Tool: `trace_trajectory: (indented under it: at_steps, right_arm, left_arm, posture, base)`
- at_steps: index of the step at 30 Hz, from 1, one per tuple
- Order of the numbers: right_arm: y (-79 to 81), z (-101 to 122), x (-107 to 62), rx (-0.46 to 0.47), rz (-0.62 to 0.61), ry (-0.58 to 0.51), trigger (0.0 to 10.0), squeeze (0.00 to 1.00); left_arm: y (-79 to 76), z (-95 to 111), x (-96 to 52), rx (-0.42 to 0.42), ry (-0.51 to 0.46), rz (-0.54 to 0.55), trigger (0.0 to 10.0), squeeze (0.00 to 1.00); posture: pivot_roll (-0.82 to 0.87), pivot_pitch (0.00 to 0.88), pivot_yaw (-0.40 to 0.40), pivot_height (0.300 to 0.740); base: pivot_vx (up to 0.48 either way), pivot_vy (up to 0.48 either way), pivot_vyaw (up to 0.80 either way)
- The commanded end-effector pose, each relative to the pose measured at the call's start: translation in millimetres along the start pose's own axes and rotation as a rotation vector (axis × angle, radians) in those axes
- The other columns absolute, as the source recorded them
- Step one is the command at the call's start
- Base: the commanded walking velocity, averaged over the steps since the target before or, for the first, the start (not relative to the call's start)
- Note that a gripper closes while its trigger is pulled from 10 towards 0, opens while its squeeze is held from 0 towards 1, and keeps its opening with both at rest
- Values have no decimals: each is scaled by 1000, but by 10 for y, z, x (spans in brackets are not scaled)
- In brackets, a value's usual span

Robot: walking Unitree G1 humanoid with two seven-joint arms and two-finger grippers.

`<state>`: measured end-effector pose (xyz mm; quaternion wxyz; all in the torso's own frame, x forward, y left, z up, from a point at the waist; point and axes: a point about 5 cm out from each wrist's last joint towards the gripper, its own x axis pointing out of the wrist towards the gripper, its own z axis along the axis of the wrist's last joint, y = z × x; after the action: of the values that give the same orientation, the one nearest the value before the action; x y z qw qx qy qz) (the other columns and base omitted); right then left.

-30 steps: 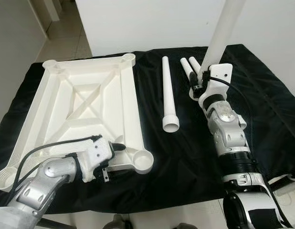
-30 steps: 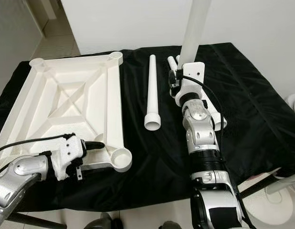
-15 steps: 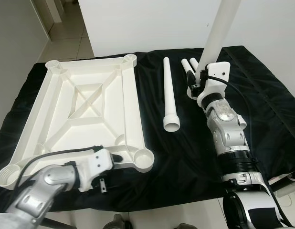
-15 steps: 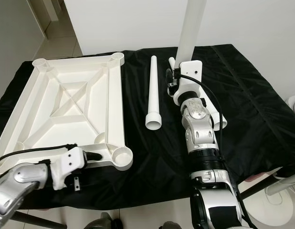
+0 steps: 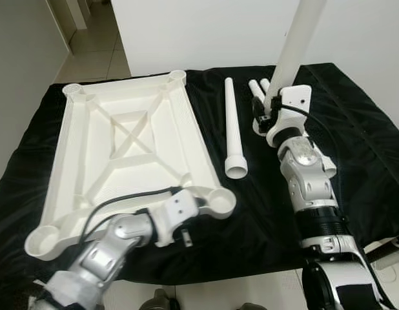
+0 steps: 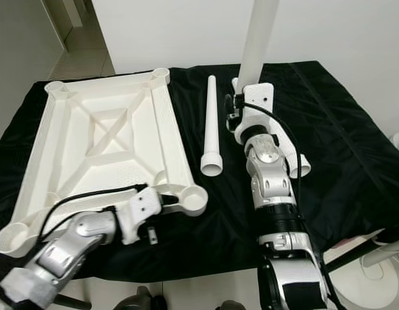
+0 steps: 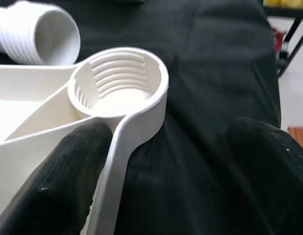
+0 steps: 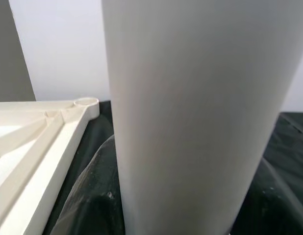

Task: Building children table

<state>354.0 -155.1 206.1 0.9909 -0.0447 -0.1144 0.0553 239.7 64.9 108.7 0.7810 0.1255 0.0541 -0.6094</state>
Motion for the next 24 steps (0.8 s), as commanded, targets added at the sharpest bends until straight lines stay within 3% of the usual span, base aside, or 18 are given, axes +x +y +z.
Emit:
trace_trajectory:
  at_steps: [1,2,8,12,20,24]
  right_arm:
    - [7,41,-4,10,6,-23,10000,0]
    - [-15,5,-79,29,5,-26,10000,0]
    - [-20,-8,-167,50,9,-48,10000,0]
    - [30,-13,-240,67,30,-58,10000,0]
    - [120,-110,-409,91,89,-43,10000,0]
    - [236,-146,-510,93,185,-44,10000,0]
  left_arm:
    - [4,28,23,-4,-10,-9,10000,0]
    - [20,115,172,-15,-55,10,10000,0]
    - [115,246,353,-26,-113,82,10000,0]
    - [218,443,421,-126,-229,167,10000,0]
    - [247,599,341,-60,-261,228,10000,0]
    - [254,678,257,-41,-266,264,10000,0]
  posture:
    - [-101,17,69,740]
    - [-105,18,61,740]
    - [-113,19,64,740]
    - [-127,18,63,740]
    - [-106,11,39,740]
    - [-95,6,30,740]
  base:
    - [0,0,0]
    - [0,0,0]
    - [0,0,0]
    - [0,0,0]
    - [0,0,0]
    - [0,0,0]
